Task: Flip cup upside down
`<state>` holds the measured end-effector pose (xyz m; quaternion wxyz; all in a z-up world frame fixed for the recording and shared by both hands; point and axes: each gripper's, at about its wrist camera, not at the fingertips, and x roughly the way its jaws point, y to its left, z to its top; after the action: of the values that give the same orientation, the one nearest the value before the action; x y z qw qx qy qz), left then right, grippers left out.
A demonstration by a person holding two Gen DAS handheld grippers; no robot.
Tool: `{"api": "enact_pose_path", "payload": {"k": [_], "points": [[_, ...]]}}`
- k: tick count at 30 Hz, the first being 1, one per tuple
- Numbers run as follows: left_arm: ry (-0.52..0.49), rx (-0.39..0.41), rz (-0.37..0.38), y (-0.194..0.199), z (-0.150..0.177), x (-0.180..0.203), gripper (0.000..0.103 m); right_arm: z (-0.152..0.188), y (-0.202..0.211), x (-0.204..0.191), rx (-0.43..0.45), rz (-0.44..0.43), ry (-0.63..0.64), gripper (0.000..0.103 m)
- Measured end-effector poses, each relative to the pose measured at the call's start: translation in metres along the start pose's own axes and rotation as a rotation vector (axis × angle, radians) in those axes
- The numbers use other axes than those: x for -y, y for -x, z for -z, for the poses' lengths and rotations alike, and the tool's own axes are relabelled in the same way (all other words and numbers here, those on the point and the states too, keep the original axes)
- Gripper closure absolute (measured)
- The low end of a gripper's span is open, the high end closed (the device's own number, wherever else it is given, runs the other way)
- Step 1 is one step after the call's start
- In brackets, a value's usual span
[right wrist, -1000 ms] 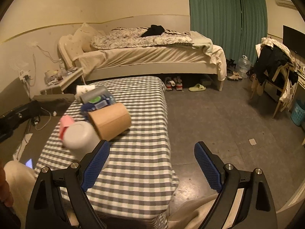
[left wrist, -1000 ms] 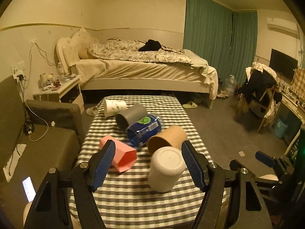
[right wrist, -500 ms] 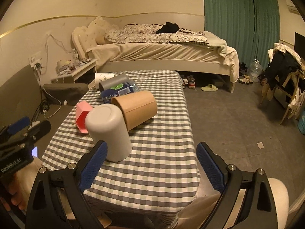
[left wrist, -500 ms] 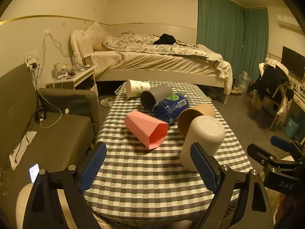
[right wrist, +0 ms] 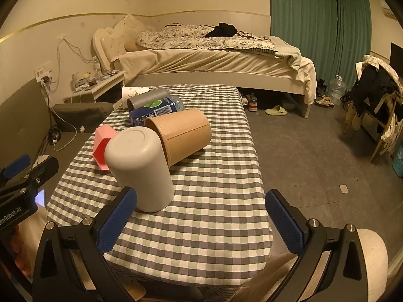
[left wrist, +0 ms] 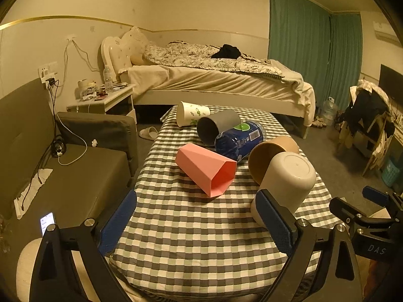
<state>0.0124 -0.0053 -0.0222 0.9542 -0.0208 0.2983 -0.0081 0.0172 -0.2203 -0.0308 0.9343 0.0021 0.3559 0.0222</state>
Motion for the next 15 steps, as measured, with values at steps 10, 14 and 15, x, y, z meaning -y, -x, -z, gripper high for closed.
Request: {"api": "enact_pose_path", "payload": {"k": [10,14,15], "points": [[0.007,-0.021,-0.026,-0.0059,0.0019,-0.0007,0.005,0.0010,-0.0043,-0.0009,-0.010,0.004,-0.001,0.001],[0.004,-0.022,-0.025,-0.0057,0.0014,-0.0015,0.005,0.0019,-0.0038,0.0003,-0.007,0.004,-0.003,0.001],[0.003,-0.022,-0.027,-0.0053,0.0020,-0.0014,0.005,0.0020,-0.0044,0.0004,-0.007,0.005,-0.002,0.001]]}}
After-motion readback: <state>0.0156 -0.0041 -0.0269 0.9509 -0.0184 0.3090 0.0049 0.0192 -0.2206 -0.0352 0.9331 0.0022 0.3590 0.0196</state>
